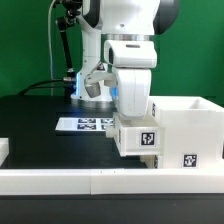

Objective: Assemble drawer

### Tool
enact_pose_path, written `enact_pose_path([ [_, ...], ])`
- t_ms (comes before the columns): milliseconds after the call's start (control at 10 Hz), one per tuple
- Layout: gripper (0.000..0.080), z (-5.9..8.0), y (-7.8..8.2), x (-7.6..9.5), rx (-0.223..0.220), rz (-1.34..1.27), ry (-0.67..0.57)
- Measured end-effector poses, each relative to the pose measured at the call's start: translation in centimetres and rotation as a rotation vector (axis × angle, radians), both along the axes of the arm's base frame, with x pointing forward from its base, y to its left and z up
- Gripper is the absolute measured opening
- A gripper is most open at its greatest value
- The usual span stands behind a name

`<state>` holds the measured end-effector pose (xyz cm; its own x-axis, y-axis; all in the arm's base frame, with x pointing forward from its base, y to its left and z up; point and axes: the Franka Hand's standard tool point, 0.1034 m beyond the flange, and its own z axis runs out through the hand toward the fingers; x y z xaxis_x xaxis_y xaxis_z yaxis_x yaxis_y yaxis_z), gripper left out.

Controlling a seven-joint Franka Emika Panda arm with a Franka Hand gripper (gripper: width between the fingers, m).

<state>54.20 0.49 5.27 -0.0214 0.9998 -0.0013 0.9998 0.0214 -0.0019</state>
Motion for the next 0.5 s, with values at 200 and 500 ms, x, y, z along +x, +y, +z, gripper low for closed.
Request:
enact_pose_path([
  [200,0.0451,1.0,0.5,0.0,-0.005,0.001,-0.008],
  [500,0.0633,3.2,0.4,0.2,-0.024,0.009,-0.013],
])
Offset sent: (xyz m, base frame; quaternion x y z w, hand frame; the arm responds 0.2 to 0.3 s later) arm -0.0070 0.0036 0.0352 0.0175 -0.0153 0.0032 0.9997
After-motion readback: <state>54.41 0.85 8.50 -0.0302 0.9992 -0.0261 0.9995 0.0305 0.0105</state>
